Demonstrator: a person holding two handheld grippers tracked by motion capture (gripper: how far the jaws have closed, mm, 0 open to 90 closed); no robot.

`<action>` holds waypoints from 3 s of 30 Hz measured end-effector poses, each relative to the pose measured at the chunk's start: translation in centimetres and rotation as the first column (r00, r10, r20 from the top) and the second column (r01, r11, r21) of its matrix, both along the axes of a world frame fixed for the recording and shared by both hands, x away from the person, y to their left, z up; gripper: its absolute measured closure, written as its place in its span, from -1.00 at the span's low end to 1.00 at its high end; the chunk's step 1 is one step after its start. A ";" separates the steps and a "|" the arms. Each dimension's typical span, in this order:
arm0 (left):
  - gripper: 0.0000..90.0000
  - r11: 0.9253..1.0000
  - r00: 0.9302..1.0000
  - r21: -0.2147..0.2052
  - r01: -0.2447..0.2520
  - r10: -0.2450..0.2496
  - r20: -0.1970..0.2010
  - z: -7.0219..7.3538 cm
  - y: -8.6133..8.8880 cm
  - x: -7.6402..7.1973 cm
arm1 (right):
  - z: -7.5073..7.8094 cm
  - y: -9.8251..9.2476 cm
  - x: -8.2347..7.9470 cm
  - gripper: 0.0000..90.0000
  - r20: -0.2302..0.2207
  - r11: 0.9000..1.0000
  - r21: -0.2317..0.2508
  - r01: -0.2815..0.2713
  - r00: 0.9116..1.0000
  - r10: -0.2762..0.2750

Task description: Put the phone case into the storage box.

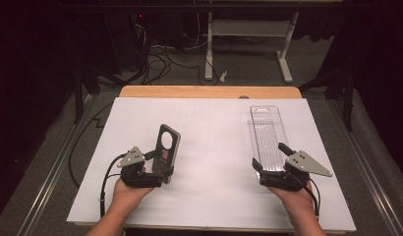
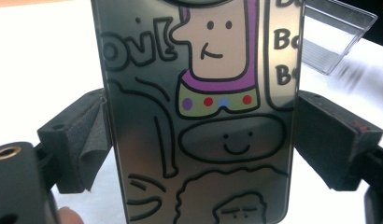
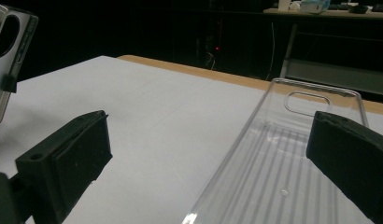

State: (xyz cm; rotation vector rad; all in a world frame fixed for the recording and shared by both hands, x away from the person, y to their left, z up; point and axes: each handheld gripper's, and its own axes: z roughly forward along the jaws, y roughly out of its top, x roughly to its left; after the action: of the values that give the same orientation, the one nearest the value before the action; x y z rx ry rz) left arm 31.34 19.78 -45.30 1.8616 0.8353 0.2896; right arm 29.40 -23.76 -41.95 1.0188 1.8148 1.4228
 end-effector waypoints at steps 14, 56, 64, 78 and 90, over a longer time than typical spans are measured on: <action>-0.72 1.000 1.000 0.007 0.027 -0.027 0.004 -0.1 -0.4 0.0 | 0.1 4.6 1.0 -0.99 0.003 0.996 -0.001 -0.086 0.996 0.086; -0.72 0.985 0.985 -0.043 0.169 -0.167 0.041 1.4 -4.7 2.0 | -0.3 3.7 0.4 -0.99 -0.005 0.996 -0.003 -0.093 0.996 0.093; -0.72 0.980 0.979 -0.030 0.198 -0.196 0.046 1.0 -4.7 1.8 | -0.5 3.7 0.7 -0.99 -0.024 0.995 0.010 -0.102 0.995 0.102; -0.72 0.954 0.955 -0.046 0.297 -0.295 0.044 0.9 -4.7 1.4 | -0.6 3.7 0.7 -0.99 -0.029 0.994 -0.003 -0.111 0.993 0.111; -0.72 0.924 0.925 -0.044 0.380 -0.378 0.048 0.8 -4.8 1.2 | -0.2 4.0 0.5 -0.99 -0.019 0.990 0.000 -0.138 0.990 0.138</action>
State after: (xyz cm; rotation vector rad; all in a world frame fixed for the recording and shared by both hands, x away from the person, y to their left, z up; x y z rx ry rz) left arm 32.58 15.00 -44.51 1.9157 0.4354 0.0588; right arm 29.91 -19.77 -42.15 0.9241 1.9324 1.4972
